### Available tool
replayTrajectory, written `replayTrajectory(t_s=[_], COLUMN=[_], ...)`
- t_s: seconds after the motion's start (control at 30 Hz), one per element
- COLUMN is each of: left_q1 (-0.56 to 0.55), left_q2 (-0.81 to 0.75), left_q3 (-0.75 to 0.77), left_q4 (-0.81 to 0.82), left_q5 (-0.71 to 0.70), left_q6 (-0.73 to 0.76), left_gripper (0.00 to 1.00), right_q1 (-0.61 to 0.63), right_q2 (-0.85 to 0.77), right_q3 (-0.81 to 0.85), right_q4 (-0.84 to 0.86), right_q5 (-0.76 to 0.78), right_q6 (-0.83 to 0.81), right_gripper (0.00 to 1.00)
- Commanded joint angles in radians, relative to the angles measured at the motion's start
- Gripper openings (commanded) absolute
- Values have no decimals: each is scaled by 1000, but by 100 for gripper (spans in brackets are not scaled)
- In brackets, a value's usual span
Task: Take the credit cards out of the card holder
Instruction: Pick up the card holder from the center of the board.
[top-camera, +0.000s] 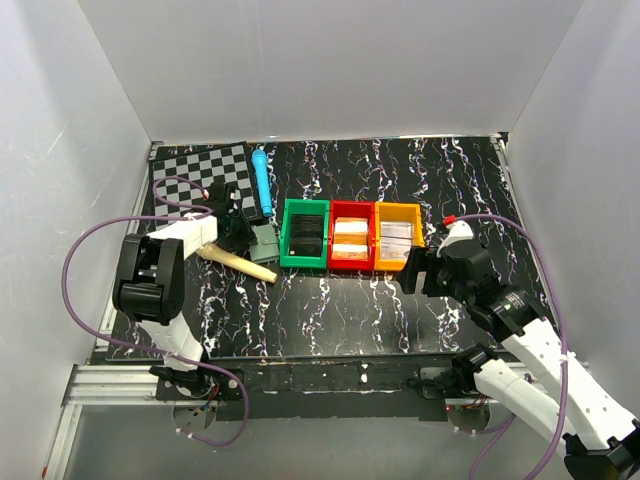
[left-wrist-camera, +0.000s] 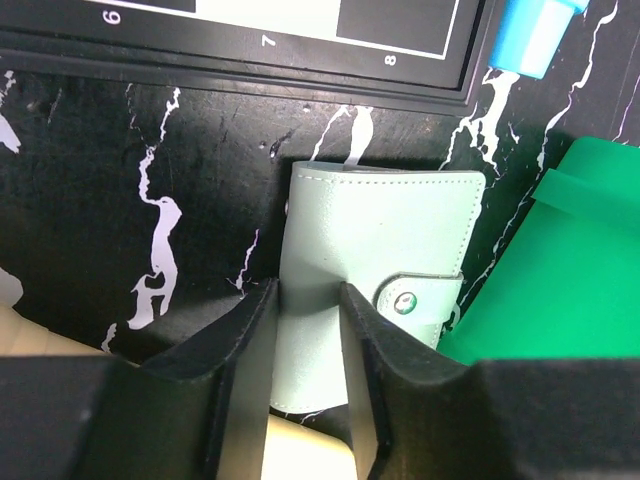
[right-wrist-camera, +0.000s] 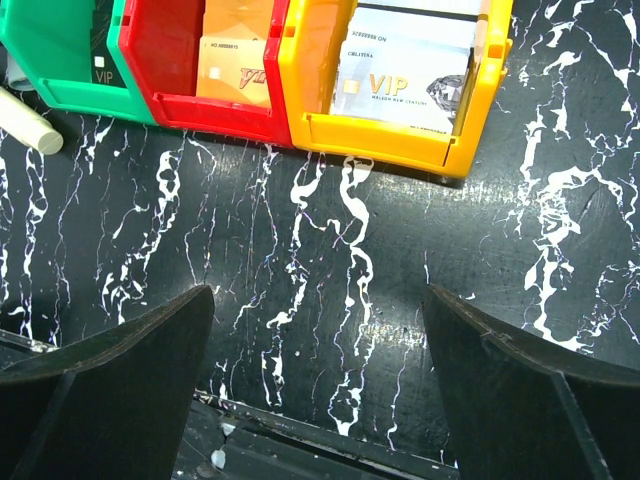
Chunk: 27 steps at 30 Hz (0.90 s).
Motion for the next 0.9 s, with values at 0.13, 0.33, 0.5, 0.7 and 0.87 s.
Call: replayTrajectory(t_s=[0.13, 0.33, 0.5, 0.7, 0.87], left_q1=[-3, -3, -3, -3, -3], left_q2=[-7, -41, -102, -199, -281], left_q3=[21, 15, 13, 47, 85], left_q4=[-4, 2, 4, -22, -47], left_q5=[-1, 9, 17, 22, 32], left_q6=[17, 17, 13, 1, -14], left_gripper=[12, 0, 0, 0, 0], right_q1=[5, 5, 5, 5, 5], right_q2=[-9, -13, -15, -12, -15], right_q3=[10, 7, 9, 12, 15], right_q4=[39, 39, 41, 42, 41], right_q5=[9, 12, 10, 3, -2], right_q6=[-14, -14, -13, -10, -7], right_gripper=[93, 93, 93, 93, 93])
